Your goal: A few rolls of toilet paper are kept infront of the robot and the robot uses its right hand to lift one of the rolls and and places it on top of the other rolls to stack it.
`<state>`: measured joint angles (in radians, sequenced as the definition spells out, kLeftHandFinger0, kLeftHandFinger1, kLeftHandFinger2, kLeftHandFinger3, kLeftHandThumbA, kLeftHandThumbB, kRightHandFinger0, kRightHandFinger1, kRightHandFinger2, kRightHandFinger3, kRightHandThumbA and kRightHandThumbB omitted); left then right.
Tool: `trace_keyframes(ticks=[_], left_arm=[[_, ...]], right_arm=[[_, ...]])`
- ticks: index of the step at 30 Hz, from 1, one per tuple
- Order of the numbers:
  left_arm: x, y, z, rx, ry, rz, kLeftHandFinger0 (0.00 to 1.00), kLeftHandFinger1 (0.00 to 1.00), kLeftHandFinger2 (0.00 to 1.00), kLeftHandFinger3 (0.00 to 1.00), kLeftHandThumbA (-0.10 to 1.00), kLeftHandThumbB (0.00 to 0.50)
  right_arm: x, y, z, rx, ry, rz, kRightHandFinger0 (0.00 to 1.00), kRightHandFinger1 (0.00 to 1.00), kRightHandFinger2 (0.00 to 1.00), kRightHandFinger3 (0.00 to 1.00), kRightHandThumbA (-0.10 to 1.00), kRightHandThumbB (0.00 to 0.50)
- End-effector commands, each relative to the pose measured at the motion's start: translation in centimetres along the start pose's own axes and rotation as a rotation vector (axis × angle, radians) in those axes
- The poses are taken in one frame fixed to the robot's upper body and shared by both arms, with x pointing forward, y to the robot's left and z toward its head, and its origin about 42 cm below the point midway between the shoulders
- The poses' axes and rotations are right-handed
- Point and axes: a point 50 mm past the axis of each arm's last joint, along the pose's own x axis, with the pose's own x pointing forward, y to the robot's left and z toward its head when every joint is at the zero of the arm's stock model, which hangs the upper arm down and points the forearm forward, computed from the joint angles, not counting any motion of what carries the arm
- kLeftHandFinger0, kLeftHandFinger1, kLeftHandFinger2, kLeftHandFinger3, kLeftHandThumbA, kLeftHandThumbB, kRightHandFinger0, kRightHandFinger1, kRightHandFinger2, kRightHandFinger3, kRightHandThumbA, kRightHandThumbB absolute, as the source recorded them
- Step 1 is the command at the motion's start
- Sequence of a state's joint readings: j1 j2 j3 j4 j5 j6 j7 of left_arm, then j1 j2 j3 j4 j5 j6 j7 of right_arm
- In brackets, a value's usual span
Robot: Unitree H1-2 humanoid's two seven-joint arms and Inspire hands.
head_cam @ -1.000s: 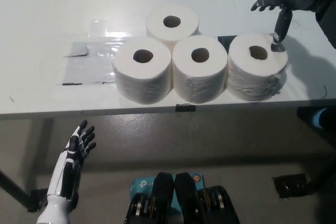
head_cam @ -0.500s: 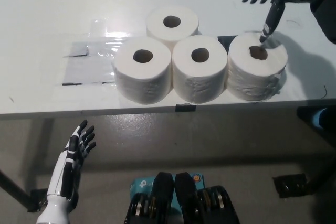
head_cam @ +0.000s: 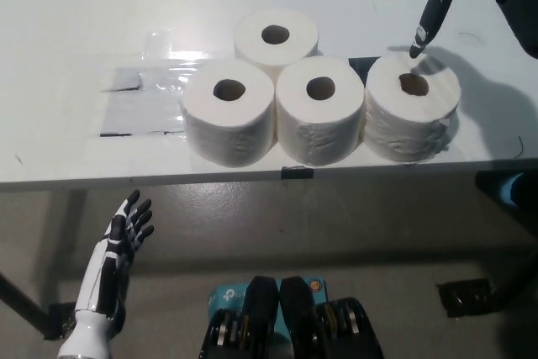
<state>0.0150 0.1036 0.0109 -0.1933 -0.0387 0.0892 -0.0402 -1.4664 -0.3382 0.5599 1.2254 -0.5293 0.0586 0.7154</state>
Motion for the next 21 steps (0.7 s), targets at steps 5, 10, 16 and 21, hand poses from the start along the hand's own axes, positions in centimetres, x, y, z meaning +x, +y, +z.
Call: trace_keyframes(ticks=[5, 10, 16, 21], left_arm=[[0.4, 0.4, 1.3, 0.002, -0.054, -0.012, 1.0, 1.0, 1.0, 1.0, 1.0, 0.122], [0.5, 0.3, 1.4, -0.007, -0.059, -0.006, 1.0, 1.0, 1.0, 1.0, 1.0, 0.132], [0.6, 0.3, 1.5, -0.005, -0.065, -0.008, 1.0, 1.0, 1.0, 1.0, 1.0, 0.131], [0.5, 0.3, 1.6, -0.007, -0.059, -0.009, 1.0, 1.0, 1.0, 1.0, 1.0, 0.141]], right_arm=[[-1.0, -1.8, 2.0, -0.058, -0.029, -0.039, 1.0, 1.0, 1.0, 1.0, 1.0, 0.374], [-0.4, -1.0, 1.8, -0.076, -0.048, -0.04, 1.0, 1.0, 1.0, 1.0, 1.0, 0.388], [0.3, 0.0, 1.8, -0.078, -0.039, -0.018, 1.0, 1.0, 1.0, 1.0, 1.0, 0.387], [0.5, 0.2, 1.5, -0.075, -0.019, -0.022, 1.0, 1.0, 1.0, 1.0, 1.0, 0.401]])
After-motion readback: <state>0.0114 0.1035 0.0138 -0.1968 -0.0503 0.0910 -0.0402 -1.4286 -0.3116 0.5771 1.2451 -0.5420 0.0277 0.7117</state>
